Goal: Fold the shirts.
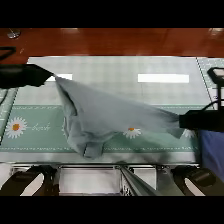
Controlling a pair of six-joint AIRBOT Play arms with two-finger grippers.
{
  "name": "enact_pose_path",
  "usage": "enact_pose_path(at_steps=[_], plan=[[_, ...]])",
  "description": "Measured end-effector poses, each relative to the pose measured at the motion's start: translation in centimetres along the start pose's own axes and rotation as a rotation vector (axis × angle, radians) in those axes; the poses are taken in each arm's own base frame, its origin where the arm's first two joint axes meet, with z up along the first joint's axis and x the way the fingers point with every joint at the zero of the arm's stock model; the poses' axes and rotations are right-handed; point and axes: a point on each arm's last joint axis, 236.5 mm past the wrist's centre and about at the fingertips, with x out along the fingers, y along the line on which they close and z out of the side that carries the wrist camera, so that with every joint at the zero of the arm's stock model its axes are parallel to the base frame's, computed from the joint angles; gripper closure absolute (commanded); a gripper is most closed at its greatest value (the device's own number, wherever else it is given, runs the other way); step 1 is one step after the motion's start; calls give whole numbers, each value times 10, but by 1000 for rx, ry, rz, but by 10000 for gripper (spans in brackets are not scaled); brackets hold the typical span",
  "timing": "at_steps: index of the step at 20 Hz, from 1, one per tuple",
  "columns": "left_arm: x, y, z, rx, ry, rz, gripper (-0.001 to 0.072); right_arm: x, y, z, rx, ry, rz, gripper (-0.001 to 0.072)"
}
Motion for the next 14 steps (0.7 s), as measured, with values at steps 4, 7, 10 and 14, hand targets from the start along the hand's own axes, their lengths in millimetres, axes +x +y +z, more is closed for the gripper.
enact_pose_path(at_steps=[4,7,10,14], plan=[[83,16,-8,-61,114,-9,679,60,-28,38,202,-36,-4,694],[121,24,-15,-128,169,-2,67,94,-44,75,317,-69,72,693],[138,19,-27,-177,229,-24,4,118,-38,106,397,-69,207,78],[128,31,-64,-175,395,9,5,132,-41,138,443,-66,306,83]])
